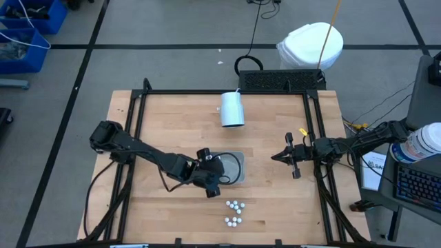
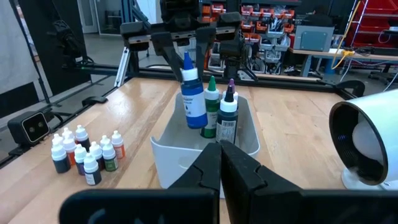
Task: Pick & Place food coloring
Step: Put the large blue food coloring bottle into the gray bin
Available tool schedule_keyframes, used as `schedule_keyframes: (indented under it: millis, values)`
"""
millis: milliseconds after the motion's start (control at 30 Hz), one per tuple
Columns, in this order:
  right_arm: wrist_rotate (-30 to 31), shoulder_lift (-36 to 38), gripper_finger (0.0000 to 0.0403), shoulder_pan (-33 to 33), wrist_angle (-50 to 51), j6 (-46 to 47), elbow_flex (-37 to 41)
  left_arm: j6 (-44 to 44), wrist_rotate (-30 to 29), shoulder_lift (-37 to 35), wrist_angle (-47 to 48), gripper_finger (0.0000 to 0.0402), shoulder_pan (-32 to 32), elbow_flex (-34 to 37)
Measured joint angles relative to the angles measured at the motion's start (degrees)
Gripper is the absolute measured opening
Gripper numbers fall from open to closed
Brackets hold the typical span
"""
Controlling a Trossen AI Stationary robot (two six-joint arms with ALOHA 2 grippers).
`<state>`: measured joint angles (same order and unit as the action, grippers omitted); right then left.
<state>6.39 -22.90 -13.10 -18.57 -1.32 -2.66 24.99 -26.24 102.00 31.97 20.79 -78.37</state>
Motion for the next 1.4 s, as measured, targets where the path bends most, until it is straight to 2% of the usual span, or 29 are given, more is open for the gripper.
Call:
schedule_keyframes:
  millis: [233,367,767,1100,1400]
  values:
    - [0.0,0.0,0.0,0.0,0.0,0.0,0.0,1.9,-0.5,0.0,2.9,0.013,-0.5,0.0]
    - [0.0,0.0,0.0,0.0,0.0,0.0,0.0,1.5,-1.5,1.2,1.4,0.013,-0.7,0.4]
    - [0.0,-0.3,0.0,0.0,-0.1,-0.7,0.0,2.6,0.1,3.7,2.3,0.013,-1.7,0.6]
    - [0.0,-0.3,0.0,0.0,-0.2,-0.9,0.0,5.2,0.6,3.7,-0.3,0.013,-1.7,3.7]
    - [0.0,-0.3,0.0,0.0,-0.3,-0.9,0.0,4.0,0.6,3.7,-2.0,0.013,-1.8,4.2]
